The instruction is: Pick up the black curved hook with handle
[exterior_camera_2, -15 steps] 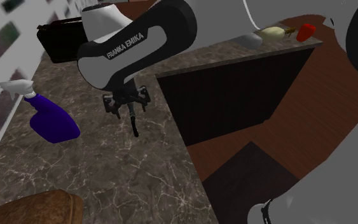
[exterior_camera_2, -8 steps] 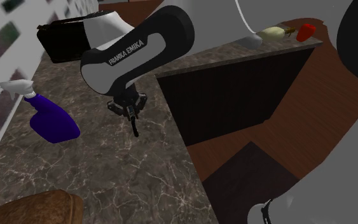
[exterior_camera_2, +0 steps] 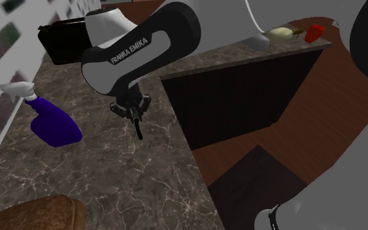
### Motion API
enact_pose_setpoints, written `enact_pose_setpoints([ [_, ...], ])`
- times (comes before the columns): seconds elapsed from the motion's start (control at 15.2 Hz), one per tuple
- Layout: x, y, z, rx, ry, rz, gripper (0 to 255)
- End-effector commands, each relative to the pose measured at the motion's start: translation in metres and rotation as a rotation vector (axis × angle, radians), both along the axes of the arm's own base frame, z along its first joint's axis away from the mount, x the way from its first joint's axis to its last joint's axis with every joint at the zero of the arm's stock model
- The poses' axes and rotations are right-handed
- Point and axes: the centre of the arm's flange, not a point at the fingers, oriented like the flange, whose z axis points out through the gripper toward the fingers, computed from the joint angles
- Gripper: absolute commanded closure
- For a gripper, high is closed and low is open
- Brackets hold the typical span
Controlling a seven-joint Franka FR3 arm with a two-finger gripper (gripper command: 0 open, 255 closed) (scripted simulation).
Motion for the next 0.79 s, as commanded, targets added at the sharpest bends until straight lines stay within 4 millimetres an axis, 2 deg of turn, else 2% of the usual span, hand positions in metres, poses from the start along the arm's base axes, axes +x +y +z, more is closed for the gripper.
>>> enact_pose_setpoints([
  [0.0,0.000,0.000,0.009,0.000,0.000,0.000,255],
  [0.73,0.000,0.000,0.067,0.000,0.000,0.000,255],
])
